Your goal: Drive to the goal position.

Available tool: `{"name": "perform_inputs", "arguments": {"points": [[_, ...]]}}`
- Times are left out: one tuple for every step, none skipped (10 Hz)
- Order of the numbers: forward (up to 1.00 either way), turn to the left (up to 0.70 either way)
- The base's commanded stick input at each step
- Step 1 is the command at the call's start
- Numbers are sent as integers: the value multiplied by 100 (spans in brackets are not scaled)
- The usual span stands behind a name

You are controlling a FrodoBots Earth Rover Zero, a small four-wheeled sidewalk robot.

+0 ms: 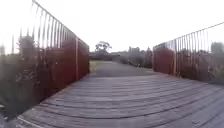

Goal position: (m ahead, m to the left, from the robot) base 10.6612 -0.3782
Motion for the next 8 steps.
{"name": "perform_inputs", "arguments": {"points": [[70,0],[70,0],[70,0],[70,0],[70,0],[70,0],[70,0],[70,0]]}}
